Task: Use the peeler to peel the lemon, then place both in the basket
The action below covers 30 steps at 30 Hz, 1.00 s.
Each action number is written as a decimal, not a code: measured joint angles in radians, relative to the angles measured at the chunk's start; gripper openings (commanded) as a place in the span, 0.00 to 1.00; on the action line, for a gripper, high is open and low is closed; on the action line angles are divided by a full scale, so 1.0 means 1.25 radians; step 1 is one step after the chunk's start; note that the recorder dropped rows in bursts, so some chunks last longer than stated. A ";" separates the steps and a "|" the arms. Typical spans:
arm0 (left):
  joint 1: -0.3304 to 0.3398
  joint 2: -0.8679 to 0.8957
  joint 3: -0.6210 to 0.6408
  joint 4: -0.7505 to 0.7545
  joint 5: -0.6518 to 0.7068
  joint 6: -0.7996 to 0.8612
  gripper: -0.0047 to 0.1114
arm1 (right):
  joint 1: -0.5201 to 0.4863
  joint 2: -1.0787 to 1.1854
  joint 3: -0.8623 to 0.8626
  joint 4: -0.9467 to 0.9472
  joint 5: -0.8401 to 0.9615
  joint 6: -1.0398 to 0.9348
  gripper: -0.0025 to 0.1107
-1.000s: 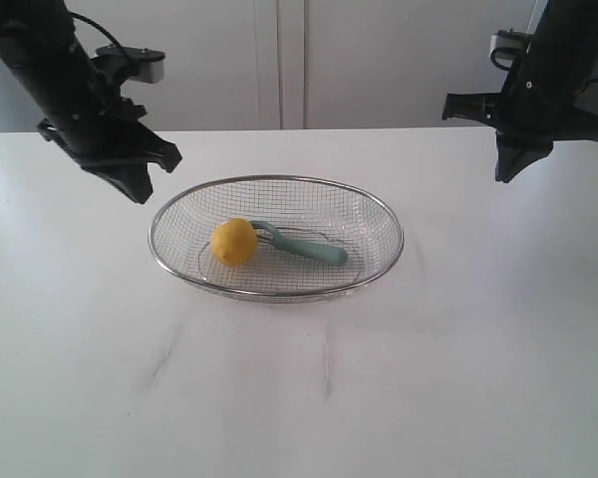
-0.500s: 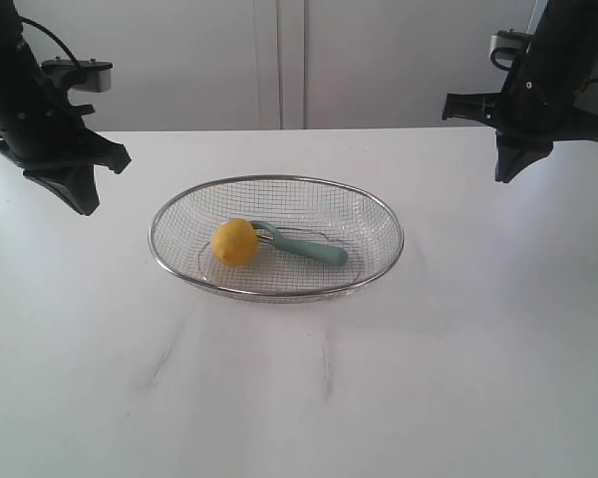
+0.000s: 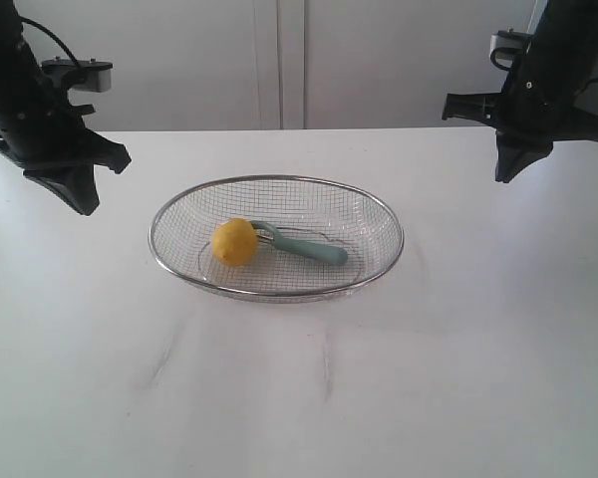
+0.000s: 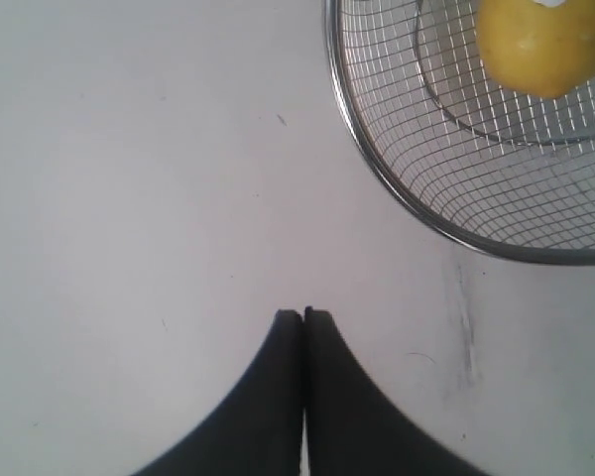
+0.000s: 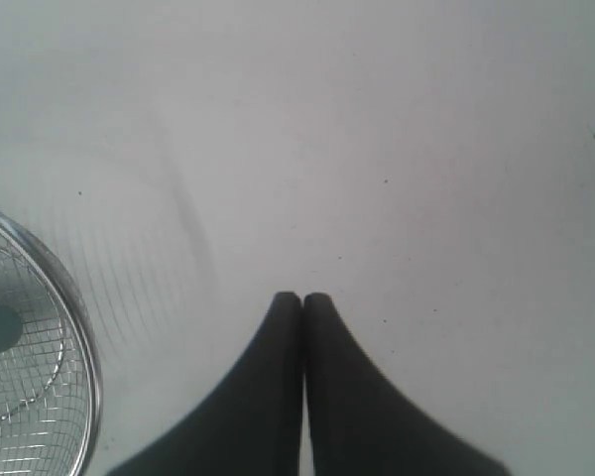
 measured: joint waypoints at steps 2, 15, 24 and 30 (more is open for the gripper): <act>0.000 0.000 0.000 0.000 0.000 0.000 0.04 | 0.000 0.000 0.000 0.000 0.000 0.000 0.02; 0.000 -0.032 0.000 0.009 0.001 0.000 0.04 | 0.000 0.000 0.000 0.000 0.001 0.000 0.02; 0.000 -0.193 0.000 0.054 0.002 0.000 0.04 | 0.000 0.000 0.000 0.000 0.001 0.000 0.02; 0.036 -0.332 0.071 0.113 -0.008 -0.044 0.04 | 0.000 0.000 0.000 0.000 0.001 0.000 0.02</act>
